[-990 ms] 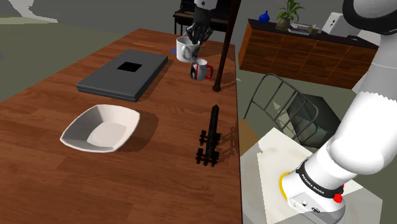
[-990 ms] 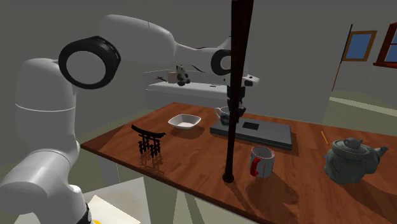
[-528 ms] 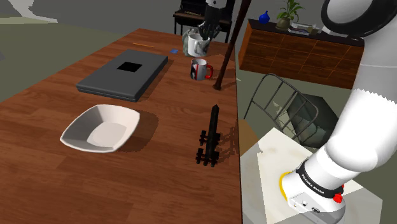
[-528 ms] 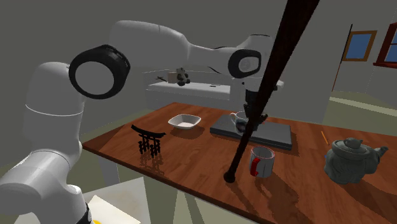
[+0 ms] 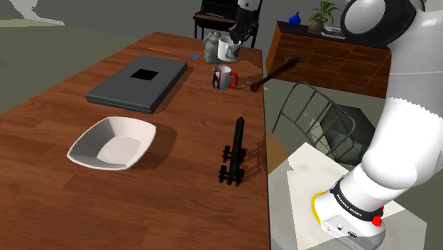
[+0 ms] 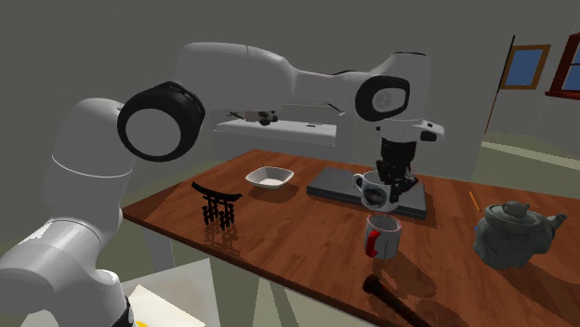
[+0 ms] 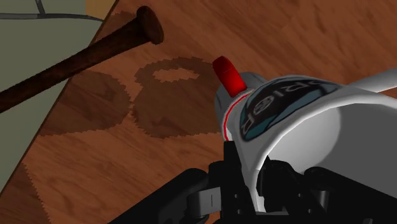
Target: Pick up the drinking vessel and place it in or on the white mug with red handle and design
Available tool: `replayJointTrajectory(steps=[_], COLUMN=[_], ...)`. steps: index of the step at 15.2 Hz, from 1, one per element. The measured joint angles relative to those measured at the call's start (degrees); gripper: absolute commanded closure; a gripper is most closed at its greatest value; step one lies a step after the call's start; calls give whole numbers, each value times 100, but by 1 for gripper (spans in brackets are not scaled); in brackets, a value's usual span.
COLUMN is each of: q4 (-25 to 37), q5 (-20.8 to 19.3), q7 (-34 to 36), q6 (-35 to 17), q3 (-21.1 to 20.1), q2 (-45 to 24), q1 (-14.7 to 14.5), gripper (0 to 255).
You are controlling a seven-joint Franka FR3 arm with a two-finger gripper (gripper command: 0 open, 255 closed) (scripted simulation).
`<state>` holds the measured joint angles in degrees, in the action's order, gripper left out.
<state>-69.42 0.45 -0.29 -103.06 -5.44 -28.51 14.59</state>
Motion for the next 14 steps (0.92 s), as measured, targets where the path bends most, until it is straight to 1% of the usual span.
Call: replayJointTrajectory(steps=[9, 12, 14], q4=[-713, -866, -892], q5=[7, 5, 6], q7=[-33, -35, -40], q6=[-715, -898, -932], q3=[5, 5, 7], q2=[-4, -33, -41], q1=[20, 17, 21], gripper=[255, 255, 255])
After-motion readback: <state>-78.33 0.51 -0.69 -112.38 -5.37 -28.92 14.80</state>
